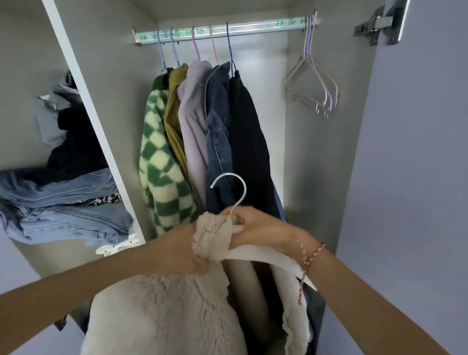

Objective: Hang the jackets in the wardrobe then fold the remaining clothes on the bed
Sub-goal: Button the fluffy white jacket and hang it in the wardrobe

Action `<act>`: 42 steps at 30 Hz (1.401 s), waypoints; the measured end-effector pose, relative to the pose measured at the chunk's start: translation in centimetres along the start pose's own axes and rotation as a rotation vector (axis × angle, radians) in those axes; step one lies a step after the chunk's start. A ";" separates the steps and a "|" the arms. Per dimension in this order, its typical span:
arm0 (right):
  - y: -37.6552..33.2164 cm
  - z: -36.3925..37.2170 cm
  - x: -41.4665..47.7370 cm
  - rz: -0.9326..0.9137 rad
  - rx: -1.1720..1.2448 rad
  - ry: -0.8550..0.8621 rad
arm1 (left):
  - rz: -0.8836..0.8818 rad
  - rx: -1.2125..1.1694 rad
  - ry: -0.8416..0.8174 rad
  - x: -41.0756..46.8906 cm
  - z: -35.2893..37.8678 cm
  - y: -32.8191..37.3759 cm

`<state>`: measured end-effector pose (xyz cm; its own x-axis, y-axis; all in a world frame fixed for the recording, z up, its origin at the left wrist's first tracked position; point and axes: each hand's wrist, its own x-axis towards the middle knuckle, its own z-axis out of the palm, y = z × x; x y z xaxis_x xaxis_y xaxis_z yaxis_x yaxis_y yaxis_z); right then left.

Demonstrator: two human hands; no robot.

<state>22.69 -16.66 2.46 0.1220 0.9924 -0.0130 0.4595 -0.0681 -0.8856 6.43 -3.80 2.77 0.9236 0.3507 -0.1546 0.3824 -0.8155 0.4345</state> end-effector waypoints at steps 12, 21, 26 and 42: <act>8.7 6.6 -2.8 0.404 0.289 0.162 | -0.012 0.008 0.402 -5.6 -5.7 -0.2; 7.2 13.5 2.7 0.288 0.047 0.628 | -0.104 0.077 0.474 -8.8 -6.2 -2.8; 9.9 11.5 3.1 0.313 0.014 0.393 | -0.253 0.056 0.479 -9.7 -6.1 -6.0; 4.9 2.3 4.3 0.359 -0.175 0.270 | -0.329 0.018 0.268 -9.9 -6.5 -14.0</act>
<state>23.41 -12.46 -3.01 0.5140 0.8423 -0.1622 0.4846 -0.4411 -0.7554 -8.21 7.14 3.95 0.7133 0.6995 -0.0450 0.6586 -0.6469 0.3844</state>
